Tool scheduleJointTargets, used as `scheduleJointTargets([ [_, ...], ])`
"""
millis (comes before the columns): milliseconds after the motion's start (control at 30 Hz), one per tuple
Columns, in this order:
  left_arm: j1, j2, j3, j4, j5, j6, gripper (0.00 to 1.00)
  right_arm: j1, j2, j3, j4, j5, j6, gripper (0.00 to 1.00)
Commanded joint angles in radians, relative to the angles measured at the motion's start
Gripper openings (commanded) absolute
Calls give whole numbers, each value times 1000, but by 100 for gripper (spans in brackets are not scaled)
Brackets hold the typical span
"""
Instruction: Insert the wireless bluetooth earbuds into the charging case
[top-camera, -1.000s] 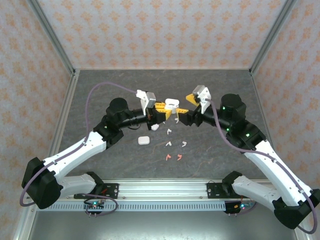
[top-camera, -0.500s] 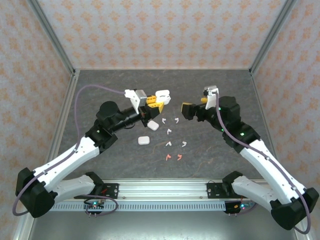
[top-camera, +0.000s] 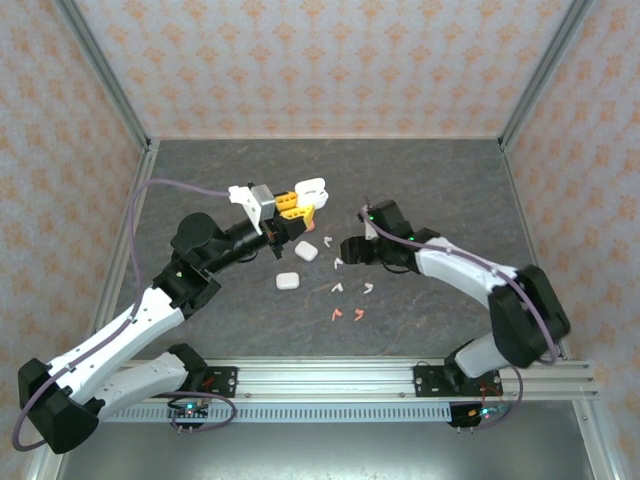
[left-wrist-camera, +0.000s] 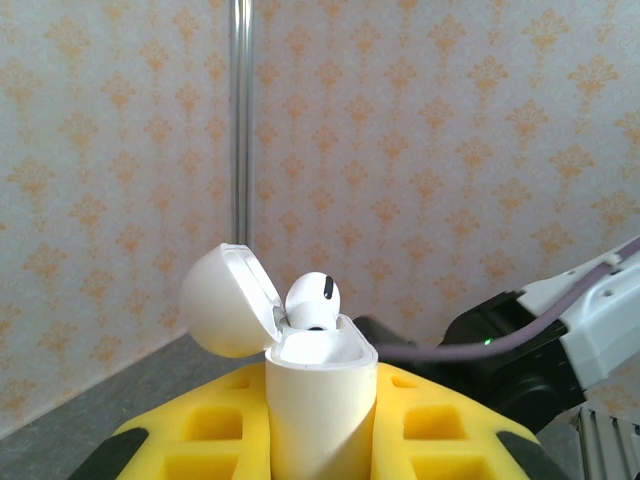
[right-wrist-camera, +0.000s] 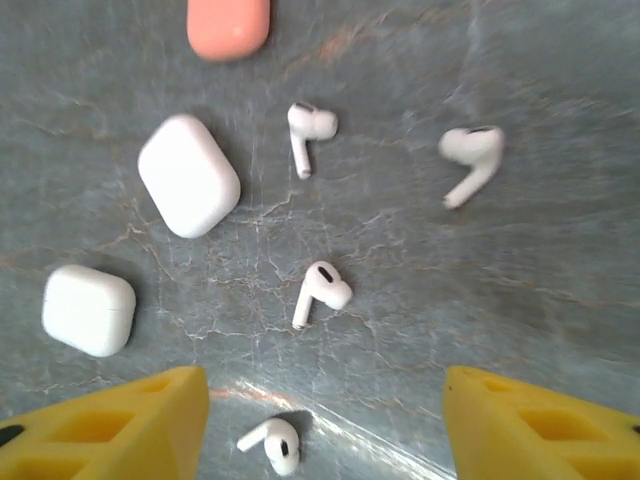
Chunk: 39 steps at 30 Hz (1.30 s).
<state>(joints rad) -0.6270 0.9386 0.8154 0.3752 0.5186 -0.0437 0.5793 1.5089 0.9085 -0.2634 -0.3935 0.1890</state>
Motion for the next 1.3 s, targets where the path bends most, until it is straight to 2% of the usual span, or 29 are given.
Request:
scheduleJointTargets([
  [0,-7,2,11,7,17,17,0,23,89,94,-4,6,-76,60],
  [200,-7,-3,15,-18,13,15,0,30,259,175,21,-25,-121,53],
  [500,-7,2,15,-27,-3,13,0,46,370,228,11,-59,-153,45],
  [800,-7,24,25,-42,-12,15,0,57,353,170,-50,-24,-165,40],
  [1267,-7,54,36,-39,-12,3,0,57,296,88,-46,1,-152,35],
])
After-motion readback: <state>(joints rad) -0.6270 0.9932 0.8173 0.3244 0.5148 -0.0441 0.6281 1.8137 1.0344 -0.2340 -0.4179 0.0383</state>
